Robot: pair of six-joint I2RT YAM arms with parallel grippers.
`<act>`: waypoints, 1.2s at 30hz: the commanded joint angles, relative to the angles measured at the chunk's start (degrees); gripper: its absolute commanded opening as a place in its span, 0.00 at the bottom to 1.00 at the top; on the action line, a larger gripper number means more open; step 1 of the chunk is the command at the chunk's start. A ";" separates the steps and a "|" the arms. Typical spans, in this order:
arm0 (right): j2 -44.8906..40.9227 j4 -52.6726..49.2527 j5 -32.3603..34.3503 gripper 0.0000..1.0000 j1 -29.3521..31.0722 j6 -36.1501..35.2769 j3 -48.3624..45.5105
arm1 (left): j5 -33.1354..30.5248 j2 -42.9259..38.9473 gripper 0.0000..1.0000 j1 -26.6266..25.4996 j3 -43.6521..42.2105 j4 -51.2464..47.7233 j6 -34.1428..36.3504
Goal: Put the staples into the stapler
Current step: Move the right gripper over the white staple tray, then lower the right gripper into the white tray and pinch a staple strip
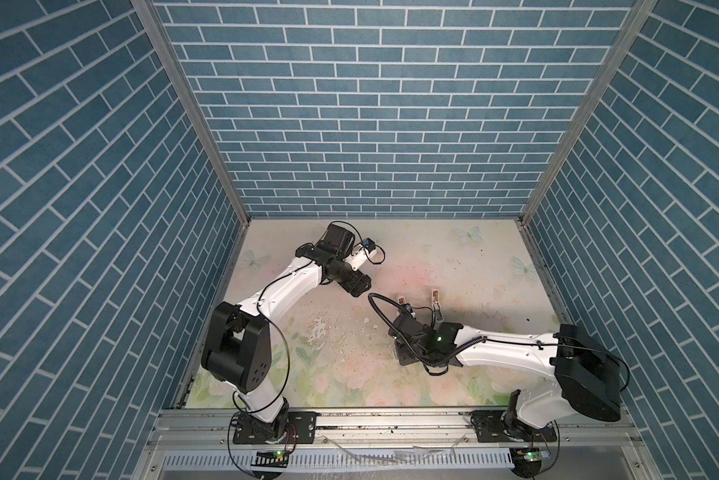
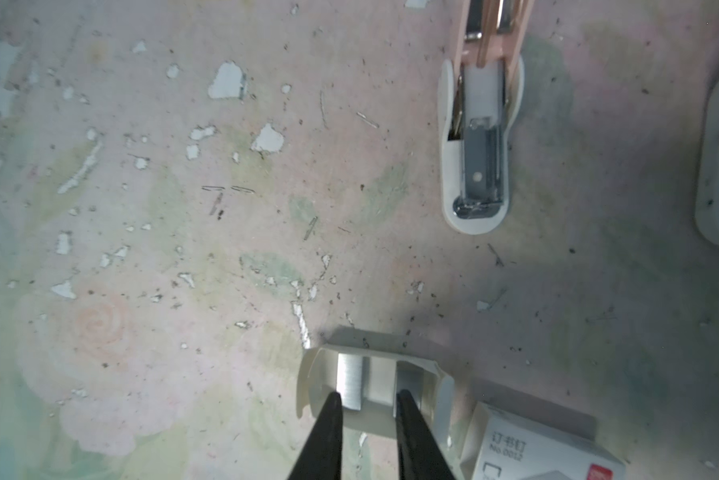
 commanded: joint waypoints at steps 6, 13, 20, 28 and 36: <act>2.30 0.62 1.66 0.24 0.41 3.36 1.08 | 1.26 0.93 0.82 0.30 2.22 -1.43 -0.71; 3.19 1.28 0.12 0.24 0.58 3.75 1.25 | 1.53 0.96 0.82 0.30 2.59 -1.76 -0.68; 3.51 2.21 -1.07 0.23 0.82 3.75 1.28 | 1.70 1.08 0.82 0.36 2.66 -1.76 -0.77; 5.85 3.03 -2.58 0.23 0.85 3.45 1.89 | 1.62 1.09 0.82 0.25 2.32 -1.67 -0.77; 6.76 2.96 -2.56 0.23 0.89 3.27 2.38 | 1.61 1.16 0.82 0.31 2.17 -1.49 -0.76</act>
